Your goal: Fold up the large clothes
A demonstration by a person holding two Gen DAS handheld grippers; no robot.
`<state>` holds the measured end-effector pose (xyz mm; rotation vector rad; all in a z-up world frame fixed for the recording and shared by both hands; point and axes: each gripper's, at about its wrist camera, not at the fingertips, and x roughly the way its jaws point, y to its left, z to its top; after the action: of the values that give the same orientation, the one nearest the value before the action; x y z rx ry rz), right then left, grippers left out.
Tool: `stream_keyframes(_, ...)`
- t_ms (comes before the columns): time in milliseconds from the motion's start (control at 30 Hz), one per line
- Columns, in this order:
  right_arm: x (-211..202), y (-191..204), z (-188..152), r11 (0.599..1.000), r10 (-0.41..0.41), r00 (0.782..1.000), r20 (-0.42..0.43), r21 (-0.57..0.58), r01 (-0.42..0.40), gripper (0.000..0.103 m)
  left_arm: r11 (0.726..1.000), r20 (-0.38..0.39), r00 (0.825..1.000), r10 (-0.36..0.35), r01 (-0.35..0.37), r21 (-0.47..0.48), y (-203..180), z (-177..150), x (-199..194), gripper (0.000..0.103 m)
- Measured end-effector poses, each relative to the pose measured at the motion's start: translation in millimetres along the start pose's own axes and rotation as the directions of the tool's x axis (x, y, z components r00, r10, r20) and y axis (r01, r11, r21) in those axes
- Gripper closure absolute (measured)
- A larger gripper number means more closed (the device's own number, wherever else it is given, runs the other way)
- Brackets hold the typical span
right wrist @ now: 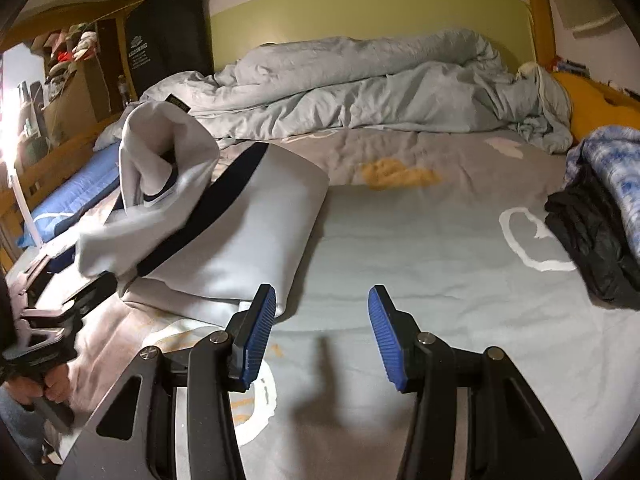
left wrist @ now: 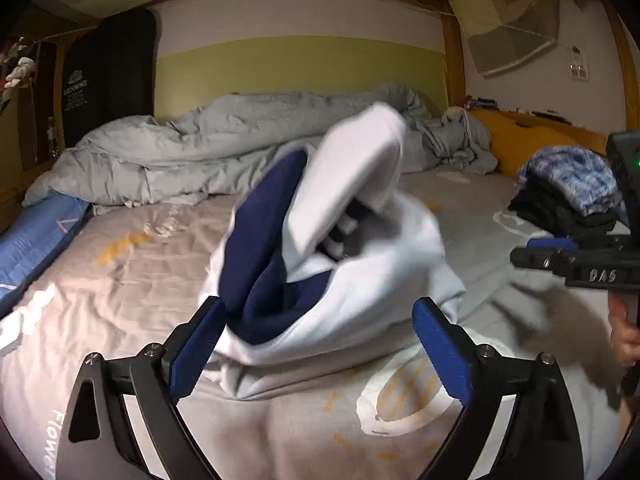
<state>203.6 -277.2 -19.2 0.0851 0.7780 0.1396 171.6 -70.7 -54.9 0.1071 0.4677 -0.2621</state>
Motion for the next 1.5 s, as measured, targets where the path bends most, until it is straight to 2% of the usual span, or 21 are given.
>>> stream_keyframes(167,-8.4,-2.3,14.6,0.999,-0.033,0.999,-0.009,-0.001,0.033,0.055,0.998,-0.084,0.996,-0.040,0.036,-0.052,6.3,36.0,-0.2,0.008)
stream_keyframes(267,-16.4,-11.5,20.5,0.998,-0.049,0.999,-0.021,0.034,0.050,0.054,0.999,-0.097,0.995,-0.025,0.022,-0.042,4.2,53.0,0.3,0.008)
stream_keyframes(400,-22.5,-24.9,25.6,0.995,-0.065,0.997,-0.047,0.079,0.068,0.054,0.986,-0.158,0.984,-0.080,0.055,-0.155,18.5,69.4,12.8,0.008)
stream_keyframes(500,-28.0,-33.8,32.6,0.989,-0.059,0.997,-0.058,0.131,0.066,0.054,0.982,-0.142,0.989,-0.037,0.010,-0.190,32.2,74.2,19.1,0.008)
stream_keyframes(633,-34.4,-32.9,41.7,0.987,-0.075,0.995,-0.060,0.135,0.083,0.051,0.966,-0.146,0.988,-0.050,0.011,-0.260,49.3,66.8,42.1,0.010)
stream_keyframes(667,-34.0,-30.3,44.6,0.989,-0.084,0.995,-0.058,0.120,0.091,0.049,0.962,-0.153,0.984,-0.089,0.045,-0.270,49.6,65.1,50.0,0.021)
stream_keyframes(700,-32.6,-26.4,47.3,0.990,-0.093,0.994,-0.058,0.103,0.099,0.049,0.955,-0.162,0.977,-0.139,0.089,-0.282,48.5,63.4,56.6,0.040)
stream_keyframes(733,-30.2,-21.4,50.5,0.991,-0.099,0.993,-0.058,0.084,0.104,0.049,0.947,-0.170,0.968,-0.185,0.129,-0.295,45.5,61.7,62.0,0.050)
stream_keyframes(800,-22.2,-11.0,59.4,0.995,-0.081,0.995,-0.064,0.060,0.085,0.049,0.928,-0.182,0.946,-0.270,0.205,-0.312,36.9,58.0,70.3,0.095)
stream_keyframes(833,-18.6,-7.2,63.6,0.996,-0.063,0.996,-0.067,0.061,0.067,0.049,0.919,-0.180,0.940,-0.289,0.220,-0.327,34.4,55.3,71.1,0.099)
stream_keyframes(933,-11.0,4.2,77.7,0.996,-0.004,0.998,-0.067,0.084,0.010,0.049,0.913,-0.144,0.948,-0.283,0.220,-0.343,26.1,48.0,66.7,0.101)
stream_keyframes(967,-9.6,9.6,81.2,0.997,0.007,0.998,-0.065,0.079,-0.002,0.049,0.908,-0.132,0.944,-0.303,0.244,-0.342,21.5,46.1,66.1,0.103)
stream_keyframes(1033,-8.1,21.5,85.0,0.998,0.017,0.998,-0.055,0.056,-0.014,0.049,0.890,-0.139,0.914,-0.382,0.323,-0.323,0.1,38.4,69.6,0.103)
stream_keyframes(1067,-7.5,27.4,86.3,0.999,0.020,0.999,-0.050,0.044,-0.018,0.049,0.904,-0.173,0.912,-0.371,0.312,-0.292,-13.1,31.3,71.6,0.103)
stream_keyframes(1133,-8.0,36.2,84.6,0.999,0.027,0.999,-0.045,0.034,-0.025,0.049,0.933,-0.186,0.925,-0.331,0.291,-0.210,-33.0,16.8,68.2,0.103)
stream_keyframes(1200,-9.6,39.2,80.1,0.999,0.037,0.998,-0.055,0.030,-0.035,0.049,0.963,-0.152,0.952,-0.265,0.252,-0.095,-43.8,8.9,54.7,0.103)
stream_keyframes(1233,-12.3,37.9,78.1,0.999,0.036,0.998,-0.052,0.029,-0.034,0.049,0.965,-0.140,0.955,-0.261,0.253,-0.069,-44.9,8.3,48.6,0.103)
stream_keyframes(1367,-26.5,27.6,78.1,0.999,-0.028,0.999,-0.017,0.022,0.028,0.049,0.973,-0.152,0.961,-0.233,0.231,-0.031,-34.3,32.6,30.0,0.102)
stream_keyframes(1433,-32.7,20.7,79.8,0.998,-0.032,0.999,-0.011,0.050,0.033,0.049,0.963,-0.173,0.947,-0.270,0.266,-0.048,-25.6,55.1,25.1,0.098)
stream_keyframes(1467,-35.4,19.0,81.0,0.998,-0.035,0.999,-0.013,0.060,0.035,0.049,0.962,-0.185,0.945,-0.271,0.269,-0.040,-23.4,66.4,23.8,0.094)
stream_keyframes(1500,-38.2,17.1,81.6,0.996,-0.047,0.999,-0.015,0.069,0.048,0.049,0.964,-0.192,0.945,-0.266,0.265,-0.032,-21.2,73.9,24.4,0.082)
